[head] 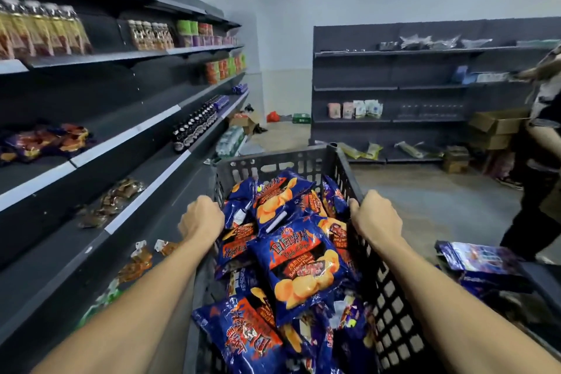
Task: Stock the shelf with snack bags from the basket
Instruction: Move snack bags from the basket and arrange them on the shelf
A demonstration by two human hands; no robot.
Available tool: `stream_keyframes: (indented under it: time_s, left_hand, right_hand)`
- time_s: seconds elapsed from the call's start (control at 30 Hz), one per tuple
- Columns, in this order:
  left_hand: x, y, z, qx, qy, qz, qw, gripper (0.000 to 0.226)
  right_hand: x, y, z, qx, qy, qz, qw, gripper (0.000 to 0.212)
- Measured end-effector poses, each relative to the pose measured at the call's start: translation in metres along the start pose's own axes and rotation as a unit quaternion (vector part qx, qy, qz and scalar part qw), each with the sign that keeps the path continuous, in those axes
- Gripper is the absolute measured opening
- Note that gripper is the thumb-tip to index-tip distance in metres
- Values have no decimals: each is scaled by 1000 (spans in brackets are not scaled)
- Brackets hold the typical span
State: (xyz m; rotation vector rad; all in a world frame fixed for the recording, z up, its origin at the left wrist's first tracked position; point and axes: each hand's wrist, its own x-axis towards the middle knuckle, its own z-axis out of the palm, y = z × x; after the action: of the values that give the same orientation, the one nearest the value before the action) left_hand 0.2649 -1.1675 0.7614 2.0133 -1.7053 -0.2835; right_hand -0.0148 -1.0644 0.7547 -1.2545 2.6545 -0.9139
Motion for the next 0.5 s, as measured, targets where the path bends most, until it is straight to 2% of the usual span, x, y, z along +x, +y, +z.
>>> stream_keyframes:
  time_s: [0.23, 0.5]
  left_hand:
    - [119, 59, 42, 10, 6, 0, 1000, 23]
    - [300, 106, 100, 16, -3, 63, 998, 17]
  right_hand:
    - [126, -45, 47, -5, 12, 1, 1000, 32]
    - [274, -118, 121, -39, 31, 29, 998, 30]
